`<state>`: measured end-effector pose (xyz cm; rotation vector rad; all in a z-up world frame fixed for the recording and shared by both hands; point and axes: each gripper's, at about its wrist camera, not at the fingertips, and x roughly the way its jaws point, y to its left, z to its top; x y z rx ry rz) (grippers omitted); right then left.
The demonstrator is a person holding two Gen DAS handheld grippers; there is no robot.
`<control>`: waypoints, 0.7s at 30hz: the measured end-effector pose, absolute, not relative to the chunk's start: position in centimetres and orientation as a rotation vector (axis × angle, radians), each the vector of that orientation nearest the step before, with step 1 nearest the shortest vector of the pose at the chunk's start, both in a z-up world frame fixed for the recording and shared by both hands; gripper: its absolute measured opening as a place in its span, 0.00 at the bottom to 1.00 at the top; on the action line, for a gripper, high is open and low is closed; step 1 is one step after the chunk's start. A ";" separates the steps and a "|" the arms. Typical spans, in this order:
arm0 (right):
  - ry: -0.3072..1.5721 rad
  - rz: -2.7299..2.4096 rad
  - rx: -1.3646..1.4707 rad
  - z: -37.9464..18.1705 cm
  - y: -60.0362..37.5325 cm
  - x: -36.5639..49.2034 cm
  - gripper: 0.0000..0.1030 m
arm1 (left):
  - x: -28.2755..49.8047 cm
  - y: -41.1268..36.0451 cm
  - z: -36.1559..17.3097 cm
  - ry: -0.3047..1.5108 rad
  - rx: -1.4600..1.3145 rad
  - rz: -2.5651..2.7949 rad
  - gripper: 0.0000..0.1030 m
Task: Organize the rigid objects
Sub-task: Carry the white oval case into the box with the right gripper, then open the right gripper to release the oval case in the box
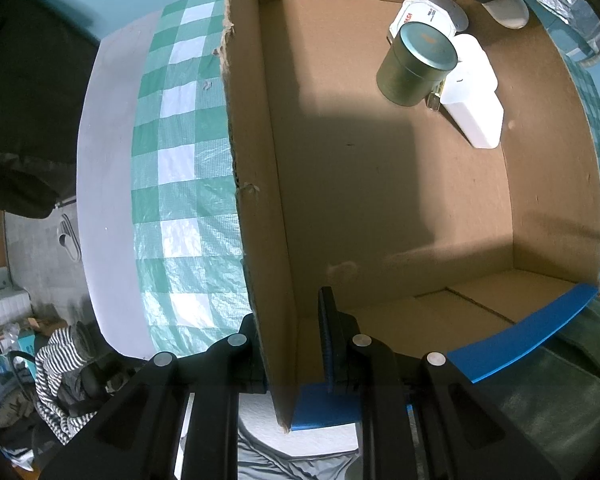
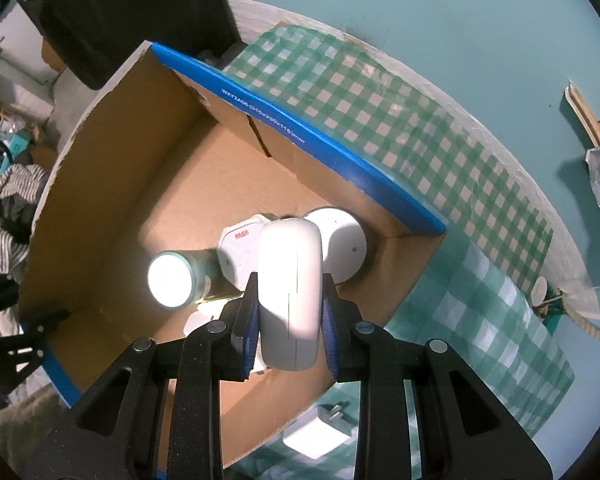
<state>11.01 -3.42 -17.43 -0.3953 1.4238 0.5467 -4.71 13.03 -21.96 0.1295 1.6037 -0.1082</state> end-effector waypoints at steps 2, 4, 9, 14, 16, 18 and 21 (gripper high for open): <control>1.425 0.546 -0.390 -17.4 -3.5 11.1 0.25 | -4.7 13.0 -22.0 1.604 0.130 -0.108 0.16; 1.420 0.542 -0.384 -17.3 -3.7 11.3 0.25 | -4.7 13.0 -22.0 1.604 0.129 -0.107 0.16; 1.399 0.528 -0.373 -16.5 -4.1 11.7 0.25 | -4.7 13.1 -22.0 1.604 0.131 -0.107 0.16; 1.386 0.524 -0.370 -15.5 -4.2 11.6 0.35 | -4.7 13.1 -22.0 1.603 0.130 -0.108 0.16; 1.381 0.521 -0.365 -15.2 -4.3 11.5 0.36 | -4.7 13.0 -22.0 1.604 0.134 -0.109 0.16; 1.377 0.516 -0.361 -14.9 -4.5 11.3 0.39 | -4.7 13.0 -21.9 1.603 0.136 -0.109 0.16; 1.377 0.515 -0.357 -14.6 -4.6 11.1 0.43 | -4.7 12.9 -21.9 1.603 0.135 -0.111 0.16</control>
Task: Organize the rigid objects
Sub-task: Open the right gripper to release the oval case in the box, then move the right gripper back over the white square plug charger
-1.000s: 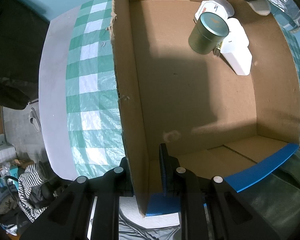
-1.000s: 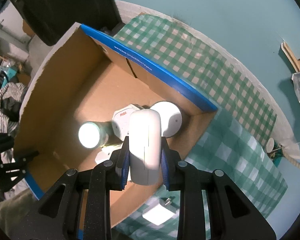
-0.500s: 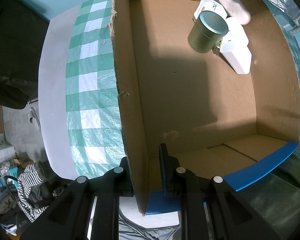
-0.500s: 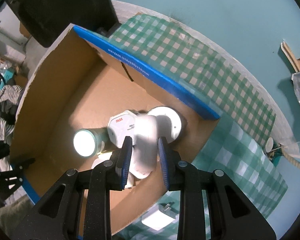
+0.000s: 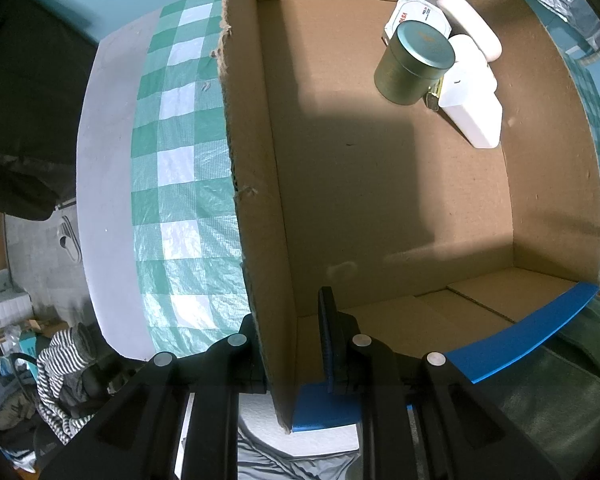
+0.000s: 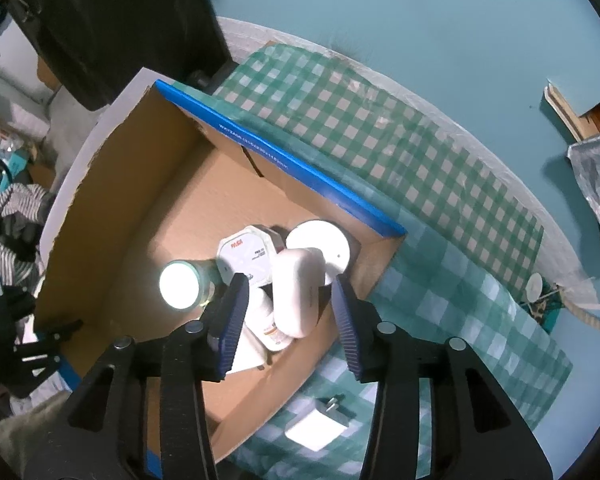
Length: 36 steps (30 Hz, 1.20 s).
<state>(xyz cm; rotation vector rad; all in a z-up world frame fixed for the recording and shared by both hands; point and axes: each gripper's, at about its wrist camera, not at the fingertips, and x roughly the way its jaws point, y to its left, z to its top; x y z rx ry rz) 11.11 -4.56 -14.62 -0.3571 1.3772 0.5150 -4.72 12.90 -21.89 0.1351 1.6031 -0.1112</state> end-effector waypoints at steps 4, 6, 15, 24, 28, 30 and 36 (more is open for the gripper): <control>1.375 0.504 -0.335 -14.1 -5.2 10.6 0.44 | -4.6 12.8 -21.9 1.603 0.139 -0.114 0.16; 1.376 0.495 -0.322 -13.8 -5.6 10.4 0.45 | -4.6 12.8 -21.9 1.604 0.139 -0.116 0.16; 1.378 0.451 -0.253 -12.9 -7.8 9.3 0.51 | -4.4 12.4 -21.8 1.605 0.150 -0.126 0.16; 1.391 0.389 -0.183 -12.6 -10.7 8.3 0.51 | -4.4 11.9 -21.5 1.605 0.156 -0.133 0.16; 1.402 0.363 -0.159 -12.8 -11.8 7.6 0.52 | -4.4 11.8 -21.4 1.605 0.159 -0.135 0.16; 1.407 0.353 -0.149 -13.0 -12.3 7.4 0.52 | -4.4 11.8 -21.4 1.605 0.161 -0.137 0.16; 1.434 0.319 -0.117 -13.8 -13.7 6.5 0.55 | -4.3 11.8 -21.3 1.605 0.163 -0.137 0.16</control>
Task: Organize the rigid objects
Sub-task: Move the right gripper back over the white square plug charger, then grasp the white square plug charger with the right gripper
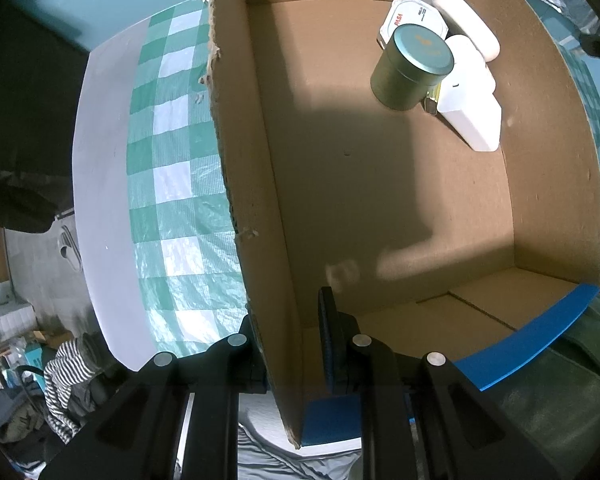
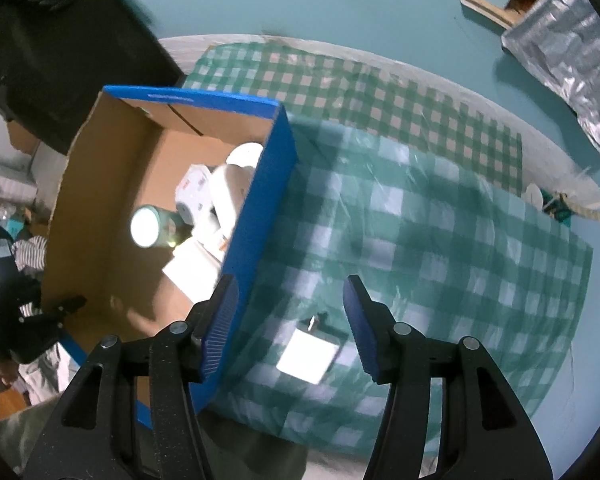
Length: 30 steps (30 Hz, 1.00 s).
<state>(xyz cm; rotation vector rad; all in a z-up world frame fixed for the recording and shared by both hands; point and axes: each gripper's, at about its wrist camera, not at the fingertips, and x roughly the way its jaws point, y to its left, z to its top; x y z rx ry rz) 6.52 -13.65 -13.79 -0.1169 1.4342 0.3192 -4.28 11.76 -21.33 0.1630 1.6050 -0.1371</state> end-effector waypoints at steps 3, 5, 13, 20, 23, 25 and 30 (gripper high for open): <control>1.448 0.305 -0.102 -14.4 -14.2 6.0 0.57 | -4.3 11.7 -21.3 1.606 0.163 -0.137 0.16; 1.458 0.291 -0.097 -15.0 -14.5 5.6 0.58 | -4.3 11.7 -21.3 1.605 0.163 -0.137 0.16; 1.550 0.215 -0.039 -19.0 -16.6 3.7 0.60 | -4.4 11.8 -21.2 1.606 0.162 -0.137 0.16; 1.608 0.166 0.012 -22.3 -17.5 2.5 0.60 | -4.3 11.8 -21.2 1.608 0.168 -0.142 0.16; 1.624 0.144 0.015 -23.4 -17.6 2.1 0.60 | -4.3 11.7 -21.2 1.608 0.172 -0.145 0.16; 1.639 0.139 0.033 -24.2 -17.6 1.9 0.60 | -4.4 11.7 -21.2 1.608 0.174 -0.147 0.16; 1.648 0.132 0.080 -25.3 -17.8 1.9 0.60 | -4.4 11.6 -21.2 1.608 0.184 -0.154 0.16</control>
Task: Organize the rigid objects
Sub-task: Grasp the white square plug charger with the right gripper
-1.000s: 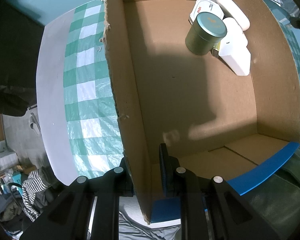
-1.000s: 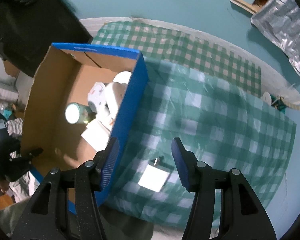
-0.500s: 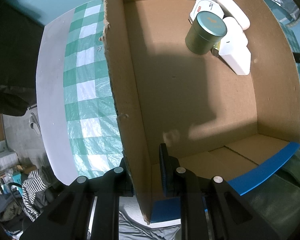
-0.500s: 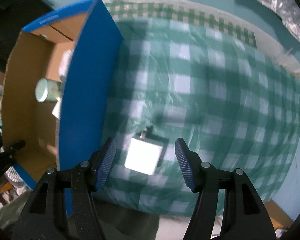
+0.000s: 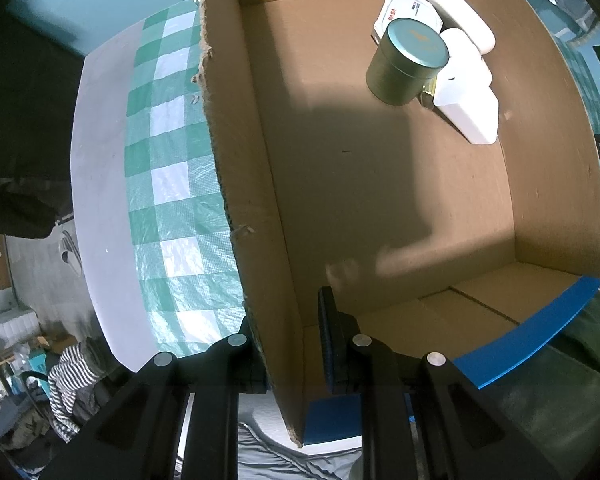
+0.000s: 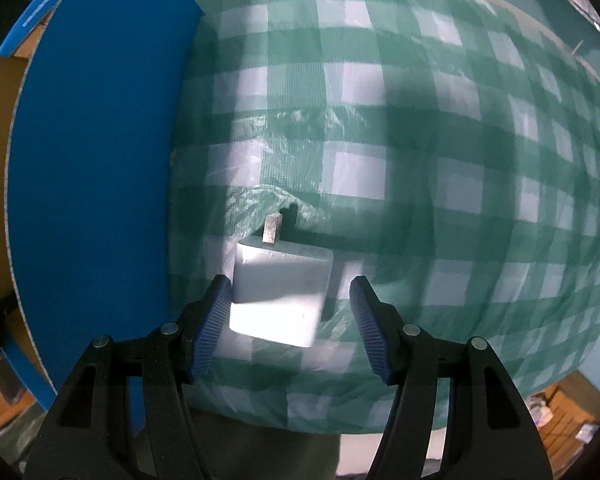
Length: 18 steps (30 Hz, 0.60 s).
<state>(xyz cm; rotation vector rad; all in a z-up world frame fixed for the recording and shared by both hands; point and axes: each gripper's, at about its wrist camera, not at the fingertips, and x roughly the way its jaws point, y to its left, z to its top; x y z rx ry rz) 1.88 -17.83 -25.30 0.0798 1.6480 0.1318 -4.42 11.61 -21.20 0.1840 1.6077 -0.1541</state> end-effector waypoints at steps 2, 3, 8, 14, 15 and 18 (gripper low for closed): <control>1.645 0.125 0.102 -25.6 -18.0 2.0 0.60 | -4.5 11.6 -21.2 1.609 0.184 -0.155 0.16; 1.642 0.121 0.107 -25.7 -18.1 1.7 0.60 | -4.5 11.6 -21.2 1.610 0.184 -0.156 0.16; 1.639 0.104 0.087 -26.6 -17.7 1.6 0.60 | -4.4 11.6 -21.2 1.610 0.184 -0.155 0.16; 1.618 0.102 0.030 -26.6 -16.8 1.4 0.51 | -4.5 11.5 -21.3 1.612 0.178 -0.155 0.16; 1.615 0.103 0.014 -26.6 -16.6 1.4 0.49 | -4.5 11.5 -21.4 1.613 0.178 -0.155 0.17; 1.613 0.130 -0.043 -26.8 -15.8 1.1 0.48 | -4.4 11.7 -21.4 1.613 0.177 -0.154 0.17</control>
